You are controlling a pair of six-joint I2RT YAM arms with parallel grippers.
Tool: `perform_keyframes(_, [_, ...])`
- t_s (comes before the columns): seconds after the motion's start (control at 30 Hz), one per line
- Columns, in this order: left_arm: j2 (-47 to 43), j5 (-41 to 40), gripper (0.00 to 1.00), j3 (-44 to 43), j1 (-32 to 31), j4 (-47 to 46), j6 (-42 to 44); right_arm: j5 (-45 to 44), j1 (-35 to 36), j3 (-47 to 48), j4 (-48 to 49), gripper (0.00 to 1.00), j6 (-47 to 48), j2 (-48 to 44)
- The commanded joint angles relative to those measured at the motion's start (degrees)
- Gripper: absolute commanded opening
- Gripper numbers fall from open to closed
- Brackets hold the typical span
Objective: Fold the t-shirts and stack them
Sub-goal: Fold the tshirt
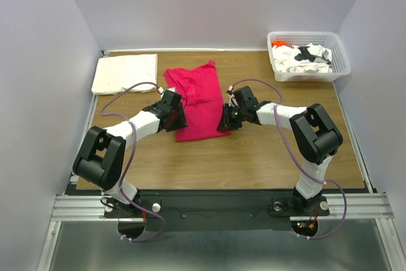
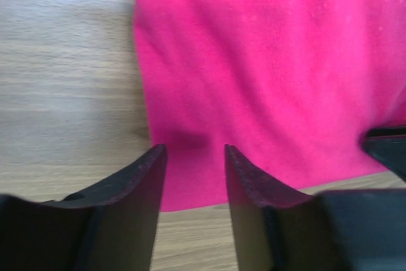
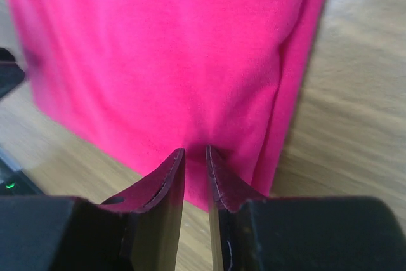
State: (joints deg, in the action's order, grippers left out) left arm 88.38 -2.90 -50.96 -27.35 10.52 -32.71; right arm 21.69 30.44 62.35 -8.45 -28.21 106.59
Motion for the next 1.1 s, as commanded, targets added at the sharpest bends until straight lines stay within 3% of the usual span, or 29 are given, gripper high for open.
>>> perform_keyframes(0.0, [0.7, 1.4, 0.47, 3.1, -0.7, -1.3, -2.7, -2.8, 0.1, -5.7, 4.5, 0.25, 0.2, -1.0])
perform_keyframes(0.23, [0.6, 1.8, 0.4, 8.9, -2.5, 0.8, -4.4, -5.3, -0.2, -16.4, 5.2, 0.25, -1.6, -6.3])
perform_keyframes(0.47, [-6.7, 1.2, 0.43, 11.7, -8.6, 6.0, -9.6, -4.7, -0.1, -24.3, 3.6, 0.27, -6.3, -19.8])
perform_keyframes(0.6, [-13.1, -3.4, 0.62, 10.2, -11.3, 11.6, -12.5, -9.2, -0.1, -22.6, -2.4, 0.38, -6.3, -26.9])
perform_keyframes(0.63, [-13.9, -4.4, 0.69, 9.7, -11.8, 12.8, -13.5, -10.3, -0.1, -21.6, -5.1, 0.46, -6.2, -28.0])
perform_keyframes(0.73, [-15.4, -7.3, 0.75, 8.7, -12.5, 16.1, -14.8, -15.3, -0.1, -20.5, -8.8, 0.58, -6.3, -31.1])
perform_keyframes(0.77, [-15.1, -7.7, 0.76, 8.9, -12.6, 16.9, -15.0, -17.5, -0.1, -20.0, -11.0, 0.65, -6.2, -31.3])
perform_keyframes(0.87, [-13.3, -7.3, 0.75, 9.5, -12.6, 16.6, -15.2, -20.2, -0.1, -19.4, -14.7, 0.71, -5.8, -31.0])
perform_keyframes(1.07, [-9.0, -7.6, 0.66, 7.6, -13.9, 14.7, -15.1, -21.2, -0.1, -18.8, -17.1, 0.71, -6.0, -29.5])
